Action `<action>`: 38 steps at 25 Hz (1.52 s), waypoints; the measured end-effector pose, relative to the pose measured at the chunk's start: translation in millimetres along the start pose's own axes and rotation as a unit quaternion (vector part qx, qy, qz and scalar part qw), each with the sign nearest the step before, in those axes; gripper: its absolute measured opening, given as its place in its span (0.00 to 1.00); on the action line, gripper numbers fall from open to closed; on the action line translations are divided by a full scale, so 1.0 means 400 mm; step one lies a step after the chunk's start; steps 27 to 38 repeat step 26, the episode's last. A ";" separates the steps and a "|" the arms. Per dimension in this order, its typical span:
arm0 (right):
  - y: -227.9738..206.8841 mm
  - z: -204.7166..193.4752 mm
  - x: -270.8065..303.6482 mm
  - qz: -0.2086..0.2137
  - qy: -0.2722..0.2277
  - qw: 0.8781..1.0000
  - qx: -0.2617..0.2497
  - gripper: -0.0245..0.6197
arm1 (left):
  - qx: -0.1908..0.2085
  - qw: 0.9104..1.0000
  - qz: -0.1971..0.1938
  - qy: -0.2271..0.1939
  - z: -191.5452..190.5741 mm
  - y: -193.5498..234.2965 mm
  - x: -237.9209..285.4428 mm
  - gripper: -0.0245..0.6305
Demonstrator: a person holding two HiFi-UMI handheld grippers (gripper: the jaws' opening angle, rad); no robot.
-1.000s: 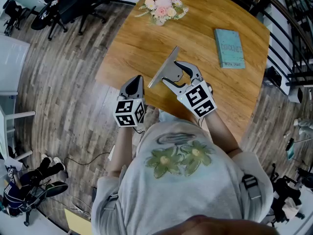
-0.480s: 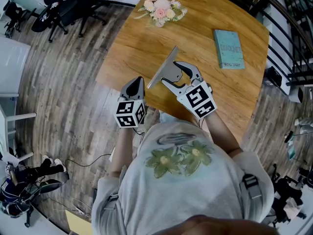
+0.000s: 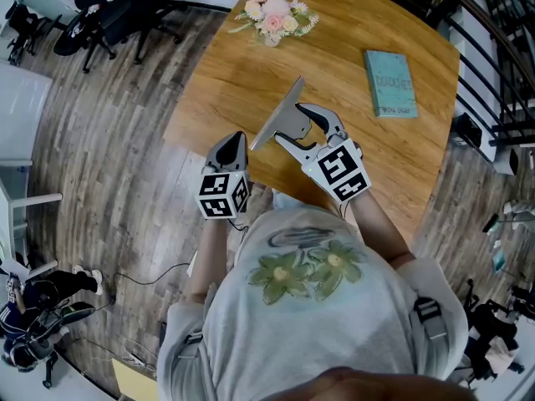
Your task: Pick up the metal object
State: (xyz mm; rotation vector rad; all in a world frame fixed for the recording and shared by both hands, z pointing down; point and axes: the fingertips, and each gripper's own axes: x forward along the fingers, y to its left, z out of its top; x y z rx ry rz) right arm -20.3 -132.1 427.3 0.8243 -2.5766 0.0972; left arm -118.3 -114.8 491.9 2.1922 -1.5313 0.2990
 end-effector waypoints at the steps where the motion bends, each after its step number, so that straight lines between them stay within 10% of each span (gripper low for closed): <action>1: 0.000 0.000 0.000 0.000 0.000 1.000 0.001 0.49 | 0.000 1.000 0.000 0.000 -0.001 0.000 0.000 0.05; 38: 0.005 -0.002 0.003 -0.003 0.000 1.000 0.003 0.49 | 0.000 1.000 -0.003 0.002 -0.009 0.000 -0.001 0.05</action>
